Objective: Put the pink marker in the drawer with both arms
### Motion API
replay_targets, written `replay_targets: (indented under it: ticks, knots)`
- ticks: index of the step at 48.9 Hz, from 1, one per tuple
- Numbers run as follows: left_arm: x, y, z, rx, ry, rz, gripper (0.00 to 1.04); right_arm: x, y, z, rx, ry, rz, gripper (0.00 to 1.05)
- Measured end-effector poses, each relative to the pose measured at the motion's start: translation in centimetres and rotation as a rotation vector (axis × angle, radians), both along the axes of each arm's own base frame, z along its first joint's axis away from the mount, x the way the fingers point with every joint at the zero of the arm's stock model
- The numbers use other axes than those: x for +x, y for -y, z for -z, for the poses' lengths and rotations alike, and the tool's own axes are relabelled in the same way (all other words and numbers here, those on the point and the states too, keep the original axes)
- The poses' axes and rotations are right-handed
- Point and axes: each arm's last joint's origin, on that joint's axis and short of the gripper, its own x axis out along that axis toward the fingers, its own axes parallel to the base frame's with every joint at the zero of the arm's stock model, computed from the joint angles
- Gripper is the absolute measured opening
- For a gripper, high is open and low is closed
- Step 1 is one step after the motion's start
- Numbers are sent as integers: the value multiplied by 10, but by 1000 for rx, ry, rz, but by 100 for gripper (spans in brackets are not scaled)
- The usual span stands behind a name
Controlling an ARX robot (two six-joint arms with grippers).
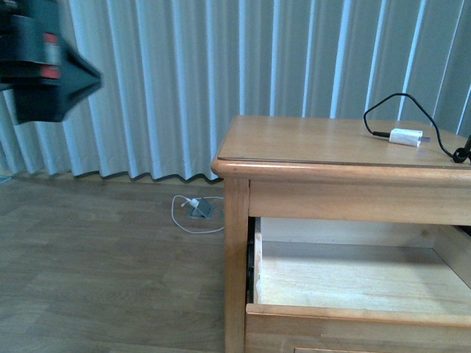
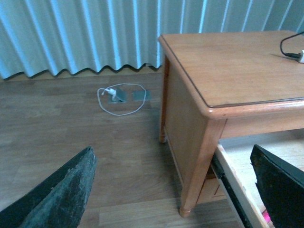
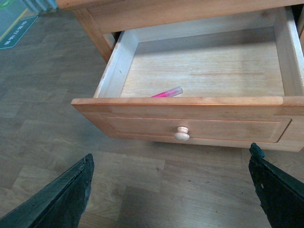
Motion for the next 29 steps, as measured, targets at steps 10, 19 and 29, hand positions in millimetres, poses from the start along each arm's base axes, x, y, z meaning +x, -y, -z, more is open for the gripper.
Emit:
replay_targets:
  ticks: [10, 19, 29]
  knots:
    - [-76, -45, 40, -123, -51, -227, 99, 0, 0, 0, 0, 0, 0, 96]
    - [-92, -51, 61, -163, -73, -269, 99, 0, 0, 0, 0, 0, 0, 96]
    - [-99, -48, 70, -75, 56, -191, 74, 0, 0, 0, 0, 0, 0, 96]
